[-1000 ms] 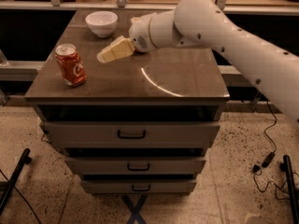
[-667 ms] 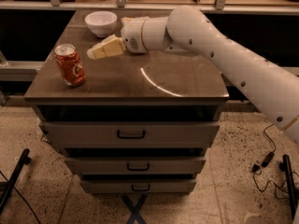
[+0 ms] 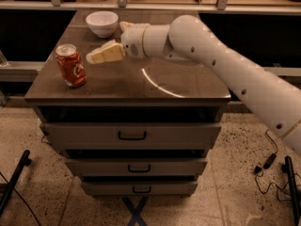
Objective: Knock coke can over
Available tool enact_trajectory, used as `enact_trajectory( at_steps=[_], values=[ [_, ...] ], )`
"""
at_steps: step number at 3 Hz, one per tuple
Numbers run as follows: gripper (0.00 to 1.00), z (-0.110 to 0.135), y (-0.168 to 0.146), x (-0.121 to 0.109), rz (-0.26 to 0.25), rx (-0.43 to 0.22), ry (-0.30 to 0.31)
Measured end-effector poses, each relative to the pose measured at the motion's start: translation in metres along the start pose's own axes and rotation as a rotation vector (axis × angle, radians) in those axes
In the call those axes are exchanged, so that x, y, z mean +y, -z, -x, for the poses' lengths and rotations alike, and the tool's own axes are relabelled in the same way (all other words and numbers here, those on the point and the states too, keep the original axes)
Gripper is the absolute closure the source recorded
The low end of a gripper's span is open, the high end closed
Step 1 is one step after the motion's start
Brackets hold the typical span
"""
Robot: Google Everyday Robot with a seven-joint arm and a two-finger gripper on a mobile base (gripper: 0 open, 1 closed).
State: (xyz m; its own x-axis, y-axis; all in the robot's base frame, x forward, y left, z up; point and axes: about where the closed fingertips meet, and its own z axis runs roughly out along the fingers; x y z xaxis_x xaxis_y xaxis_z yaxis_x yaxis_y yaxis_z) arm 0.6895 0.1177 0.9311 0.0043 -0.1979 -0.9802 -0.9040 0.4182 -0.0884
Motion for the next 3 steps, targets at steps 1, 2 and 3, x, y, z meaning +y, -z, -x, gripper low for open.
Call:
enact_trajectory(
  at_steps=[1, 2, 3],
  values=[
    [0.0, -0.004, -0.012, 0.017, 0.05, -0.086, 0.014],
    [0.0, -0.006, -0.019, 0.033, 0.082, -0.132, 0.039],
    [0.0, -0.005, -0.026, 0.046, 0.099, -0.128, 0.065]
  ],
)
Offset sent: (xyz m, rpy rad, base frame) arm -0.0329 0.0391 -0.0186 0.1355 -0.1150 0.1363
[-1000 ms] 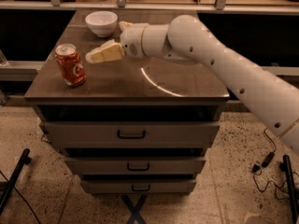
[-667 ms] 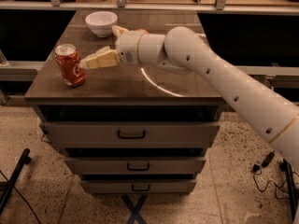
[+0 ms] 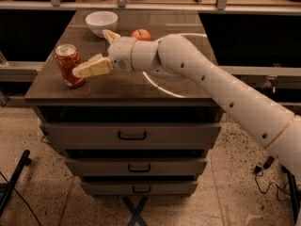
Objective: Knock coke can over
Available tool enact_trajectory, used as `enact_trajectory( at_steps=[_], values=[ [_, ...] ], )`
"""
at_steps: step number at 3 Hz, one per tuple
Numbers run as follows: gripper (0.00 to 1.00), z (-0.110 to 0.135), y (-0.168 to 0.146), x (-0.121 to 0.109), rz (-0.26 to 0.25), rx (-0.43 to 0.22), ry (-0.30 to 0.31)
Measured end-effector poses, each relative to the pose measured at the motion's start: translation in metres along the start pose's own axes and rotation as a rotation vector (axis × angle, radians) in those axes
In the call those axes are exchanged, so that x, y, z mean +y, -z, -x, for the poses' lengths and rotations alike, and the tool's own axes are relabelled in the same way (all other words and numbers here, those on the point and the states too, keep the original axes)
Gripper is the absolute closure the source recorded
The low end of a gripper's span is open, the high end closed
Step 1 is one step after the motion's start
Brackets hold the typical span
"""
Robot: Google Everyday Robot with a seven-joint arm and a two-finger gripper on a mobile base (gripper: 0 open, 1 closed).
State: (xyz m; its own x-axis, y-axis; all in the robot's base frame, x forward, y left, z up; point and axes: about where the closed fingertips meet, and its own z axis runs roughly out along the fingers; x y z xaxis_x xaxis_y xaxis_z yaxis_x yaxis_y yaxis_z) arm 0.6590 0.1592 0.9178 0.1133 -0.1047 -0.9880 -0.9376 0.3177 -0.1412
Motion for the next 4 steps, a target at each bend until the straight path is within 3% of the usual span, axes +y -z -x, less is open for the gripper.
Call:
enact_trajectory(
  at_steps=[3, 4],
  values=[
    [0.03, -0.011, -0.052, 0.038, 0.094, -0.028, -0.06],
    [0.25, -0.011, -0.06, 0.042, 0.104, -0.042, -0.064]
  ],
)
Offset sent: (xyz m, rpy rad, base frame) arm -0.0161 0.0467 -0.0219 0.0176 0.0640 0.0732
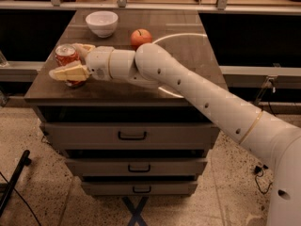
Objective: Knock coke can over
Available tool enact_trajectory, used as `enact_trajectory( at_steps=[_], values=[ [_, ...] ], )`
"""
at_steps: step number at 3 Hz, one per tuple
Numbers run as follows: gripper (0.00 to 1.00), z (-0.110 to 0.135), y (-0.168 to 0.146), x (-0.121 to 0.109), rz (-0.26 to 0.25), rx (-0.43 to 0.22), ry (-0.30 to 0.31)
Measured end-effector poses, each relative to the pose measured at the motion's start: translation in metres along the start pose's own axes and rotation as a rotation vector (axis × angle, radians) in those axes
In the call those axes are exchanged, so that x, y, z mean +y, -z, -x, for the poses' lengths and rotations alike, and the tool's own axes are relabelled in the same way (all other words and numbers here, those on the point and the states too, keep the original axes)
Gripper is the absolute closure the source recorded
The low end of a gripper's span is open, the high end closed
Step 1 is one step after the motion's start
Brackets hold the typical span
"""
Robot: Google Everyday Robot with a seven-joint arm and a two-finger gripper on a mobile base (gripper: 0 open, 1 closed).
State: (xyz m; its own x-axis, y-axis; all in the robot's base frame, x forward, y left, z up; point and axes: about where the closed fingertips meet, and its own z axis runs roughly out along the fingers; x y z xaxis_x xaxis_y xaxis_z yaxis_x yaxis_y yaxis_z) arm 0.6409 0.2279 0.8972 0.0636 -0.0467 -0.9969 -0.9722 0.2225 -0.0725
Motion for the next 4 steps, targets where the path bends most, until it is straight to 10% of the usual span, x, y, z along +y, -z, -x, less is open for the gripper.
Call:
enact_trajectory(
  at_steps=[3, 4],
  values=[
    [0.99, 0.017, 0.012, -0.013, -0.024, 0.066, 0.03],
    [1.0, 0.068, 0.015, -0.016, -0.005, 0.224, 0.123]
  ],
)
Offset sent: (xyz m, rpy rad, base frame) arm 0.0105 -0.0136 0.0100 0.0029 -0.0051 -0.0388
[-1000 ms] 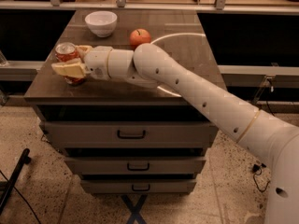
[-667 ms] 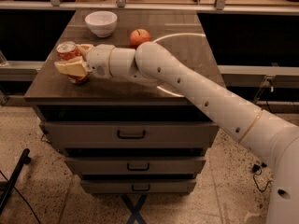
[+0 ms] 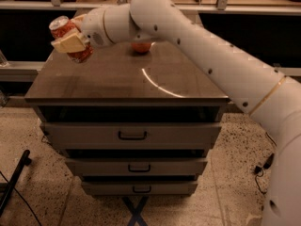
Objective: Knock coke can over
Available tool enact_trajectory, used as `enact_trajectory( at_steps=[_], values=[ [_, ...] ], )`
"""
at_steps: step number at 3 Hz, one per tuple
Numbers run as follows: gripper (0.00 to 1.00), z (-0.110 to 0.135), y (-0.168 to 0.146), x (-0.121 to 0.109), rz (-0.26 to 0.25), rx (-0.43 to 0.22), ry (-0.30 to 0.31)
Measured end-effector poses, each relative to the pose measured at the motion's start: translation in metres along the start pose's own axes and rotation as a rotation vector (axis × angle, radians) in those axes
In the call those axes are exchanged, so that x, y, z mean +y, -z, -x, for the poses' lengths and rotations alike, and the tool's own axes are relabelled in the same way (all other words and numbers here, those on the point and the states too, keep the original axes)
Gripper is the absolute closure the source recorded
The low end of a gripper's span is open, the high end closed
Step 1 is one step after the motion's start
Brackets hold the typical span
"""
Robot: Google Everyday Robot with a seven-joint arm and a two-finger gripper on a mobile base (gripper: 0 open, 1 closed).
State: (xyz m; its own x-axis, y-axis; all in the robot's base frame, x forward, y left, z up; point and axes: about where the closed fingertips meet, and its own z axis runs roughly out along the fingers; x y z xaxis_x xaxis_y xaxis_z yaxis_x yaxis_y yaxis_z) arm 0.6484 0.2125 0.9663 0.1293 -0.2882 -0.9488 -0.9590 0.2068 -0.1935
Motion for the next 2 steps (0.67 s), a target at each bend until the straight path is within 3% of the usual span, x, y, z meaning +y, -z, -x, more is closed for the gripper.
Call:
enact_trajectory(
  at_steps=[1, 2],
  values=[
    [1.0, 0.035, 0.006, -0.021, -0.013, 0.158, 0.066],
    [1.0, 0.031, 0.01, -0.047, -0.04, 0.357, 0.091]
  ],
)
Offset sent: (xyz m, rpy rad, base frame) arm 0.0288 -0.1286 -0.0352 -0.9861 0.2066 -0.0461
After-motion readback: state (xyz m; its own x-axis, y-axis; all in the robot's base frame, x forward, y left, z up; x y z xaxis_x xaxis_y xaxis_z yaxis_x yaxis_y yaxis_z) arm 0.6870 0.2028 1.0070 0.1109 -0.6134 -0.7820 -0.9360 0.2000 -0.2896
